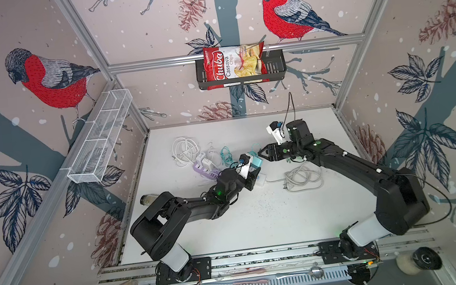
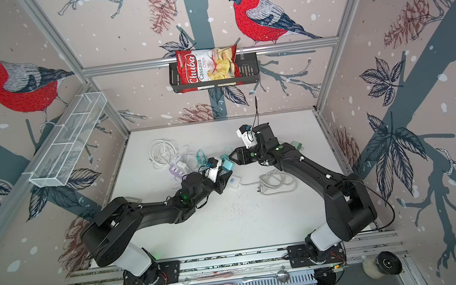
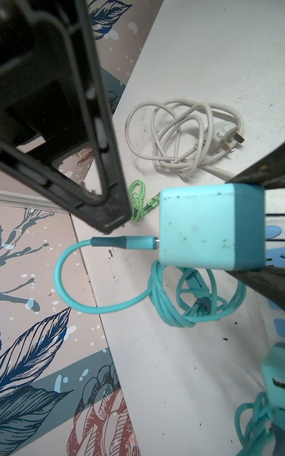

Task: Insert plugs into power strip
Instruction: Pick up the plug from the top-right of the table.

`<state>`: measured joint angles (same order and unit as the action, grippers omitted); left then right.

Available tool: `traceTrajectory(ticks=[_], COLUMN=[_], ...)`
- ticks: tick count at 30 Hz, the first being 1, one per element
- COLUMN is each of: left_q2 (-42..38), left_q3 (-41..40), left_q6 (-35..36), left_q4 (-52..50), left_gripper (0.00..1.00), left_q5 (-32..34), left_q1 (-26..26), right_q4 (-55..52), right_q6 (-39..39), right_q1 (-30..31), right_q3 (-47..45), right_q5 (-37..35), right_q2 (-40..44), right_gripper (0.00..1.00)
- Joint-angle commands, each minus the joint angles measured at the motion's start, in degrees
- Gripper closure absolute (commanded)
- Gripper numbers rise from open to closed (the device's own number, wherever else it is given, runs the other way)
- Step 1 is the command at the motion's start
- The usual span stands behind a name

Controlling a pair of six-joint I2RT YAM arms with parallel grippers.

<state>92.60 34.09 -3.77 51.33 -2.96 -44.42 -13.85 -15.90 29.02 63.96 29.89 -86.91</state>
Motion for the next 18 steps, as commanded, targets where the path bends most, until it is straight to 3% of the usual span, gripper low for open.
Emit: traceTrajectory(ticks=[1, 18], left_q2=[-0.2, -0.6], left_q3=[-0.5, -2.5], left_q6=[2.8, 6.6], left_q4=[4.8, 7.9], left_gripper=[0.86, 0.89], left_q5=[0.2, -0.7], left_q1=[0.0, -0.2], right_q4=[-3.5, -8.1], right_q6=[2.7, 4.7], right_q1=[0.3, 3.8], right_q3=[0.6, 7.2], right_q5=[2.3, 3.8], right_q2=[-0.2, -6.9], right_gripper=[0.44, 0.52])
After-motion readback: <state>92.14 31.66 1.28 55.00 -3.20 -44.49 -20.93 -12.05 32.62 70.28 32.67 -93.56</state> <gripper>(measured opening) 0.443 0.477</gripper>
